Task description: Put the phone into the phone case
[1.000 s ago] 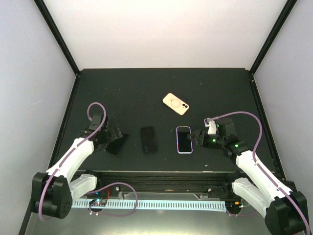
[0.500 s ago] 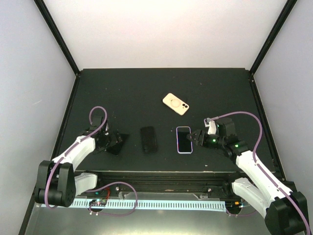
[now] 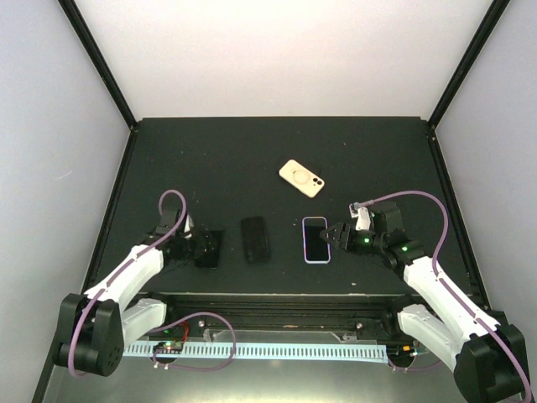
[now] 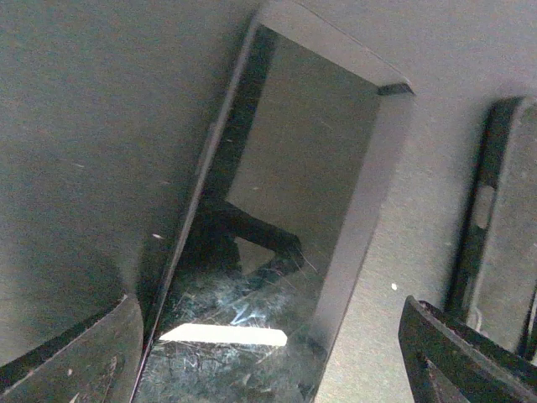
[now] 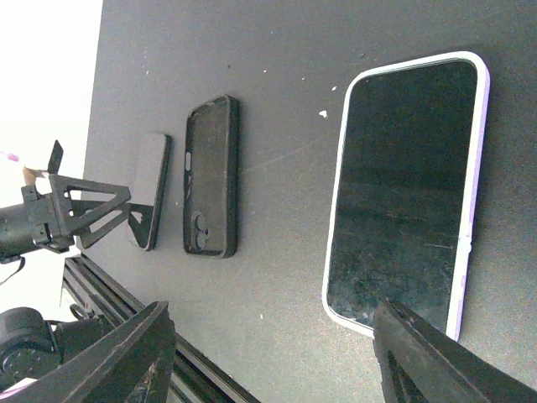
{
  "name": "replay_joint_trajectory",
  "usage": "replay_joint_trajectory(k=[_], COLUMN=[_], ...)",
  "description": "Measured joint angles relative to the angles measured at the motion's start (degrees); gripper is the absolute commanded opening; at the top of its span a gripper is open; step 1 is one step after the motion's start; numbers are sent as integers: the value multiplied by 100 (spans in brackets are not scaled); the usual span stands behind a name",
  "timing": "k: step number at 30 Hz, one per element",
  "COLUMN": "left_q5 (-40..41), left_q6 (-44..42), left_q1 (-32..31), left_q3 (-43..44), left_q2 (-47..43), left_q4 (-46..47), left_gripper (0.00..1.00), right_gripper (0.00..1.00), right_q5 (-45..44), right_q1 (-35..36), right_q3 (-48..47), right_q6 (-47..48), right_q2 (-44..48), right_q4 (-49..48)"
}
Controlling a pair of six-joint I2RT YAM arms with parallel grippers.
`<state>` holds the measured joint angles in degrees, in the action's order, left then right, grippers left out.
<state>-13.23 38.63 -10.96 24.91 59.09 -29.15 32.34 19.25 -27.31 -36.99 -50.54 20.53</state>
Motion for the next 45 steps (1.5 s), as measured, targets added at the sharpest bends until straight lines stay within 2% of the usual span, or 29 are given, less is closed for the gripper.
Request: replay_joint_trajectory(k=[7,9,10,12,21,30,45], left_q5=[160,313,415,597,1338,1473,1744], left_q6=[190,201,199,153,-164,-466,-616], left_q1=[-546,-643,-688,-761,-1200,-1237,-1257], left_q3=[94,225,352,577,1591,1683,1873], left_q2=[-22,2,59,190,1377,2232,2741], left_q4=[-181,-304,-404,-525,-907,-916,-850], left_gripper=[86,90,97,99,98,95,91], right_gripper=[66,66,65,66,65,65,66], right_q5=[0,0,0,0,0,-4,-4], right_q1=[0,7,7,11,31,37,37], right_q3=[0,0,0,0,0,0,0], right_q6=[-61,-63,-66,-70,-85,-81,-83], right_q2=[2,2,4,7,46,66,13], right_q4=[-42,-44,-44,-46,-83,-81,-87])
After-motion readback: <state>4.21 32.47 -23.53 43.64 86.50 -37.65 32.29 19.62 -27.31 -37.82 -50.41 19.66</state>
